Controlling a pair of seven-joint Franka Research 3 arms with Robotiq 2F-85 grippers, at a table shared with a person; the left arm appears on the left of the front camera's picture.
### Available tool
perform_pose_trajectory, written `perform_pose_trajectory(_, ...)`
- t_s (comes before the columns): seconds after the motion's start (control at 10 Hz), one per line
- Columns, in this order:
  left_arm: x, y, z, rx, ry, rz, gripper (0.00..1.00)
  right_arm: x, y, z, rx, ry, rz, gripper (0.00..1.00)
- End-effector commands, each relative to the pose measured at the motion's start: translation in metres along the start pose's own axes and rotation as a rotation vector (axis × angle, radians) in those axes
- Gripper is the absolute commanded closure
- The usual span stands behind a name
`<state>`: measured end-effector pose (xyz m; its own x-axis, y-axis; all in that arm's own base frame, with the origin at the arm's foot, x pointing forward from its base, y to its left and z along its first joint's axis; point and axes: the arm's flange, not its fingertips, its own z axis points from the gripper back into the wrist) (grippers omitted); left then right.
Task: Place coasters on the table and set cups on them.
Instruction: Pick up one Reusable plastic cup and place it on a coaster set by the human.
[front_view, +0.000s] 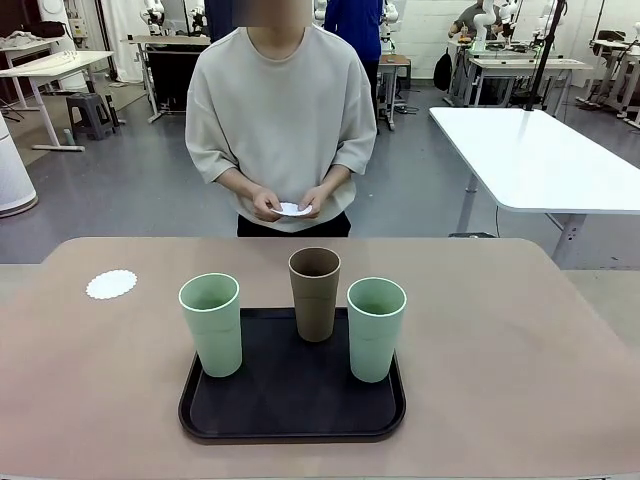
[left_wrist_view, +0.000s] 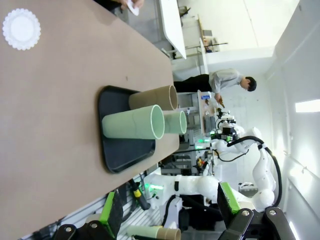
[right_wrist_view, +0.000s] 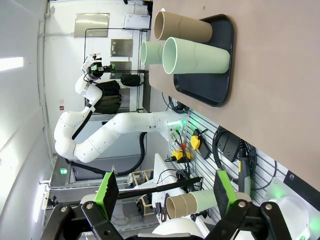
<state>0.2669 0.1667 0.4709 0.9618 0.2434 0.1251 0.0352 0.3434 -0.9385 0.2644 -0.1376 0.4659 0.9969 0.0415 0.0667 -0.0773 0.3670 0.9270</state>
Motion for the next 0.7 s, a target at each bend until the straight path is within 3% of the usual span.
perform_pose_trajectory(0.0, -0.001, 0.001, 0.001, -0.012, -0.006, 0.003, 0.00, 0.001, -0.001, 0.000, 0.010, -0.002, 0.004, 0.00)
perform_pose_trajectory(0.1, 0.000, 0.000, 0.000, 0.000, 0.000, 0.000, 0.00, 0.001, -0.001, 0.000, 0.010, -0.002, 0.004, 0.00)
perform_pose_trajectory(0.2, 0.031, -0.002, -0.017, 0.151, 0.036, -0.163, 0.00, 0.001, -0.001, 0.000, 0.010, -0.002, 0.004, 0.00)
perform_pose_trajectory(0.3, 0.055, -0.011, -0.040, 0.294, 0.032, -0.240, 0.00, 0.001, -0.001, 0.000, 0.010, -0.002, 0.004, 0.00)
perform_pose_trajectory(0.6, 0.099, -0.055, -0.107, 0.641, 0.143, -0.567, 0.00, 0.001, -0.001, 0.000, 0.010, -0.002, 0.004, 0.00)
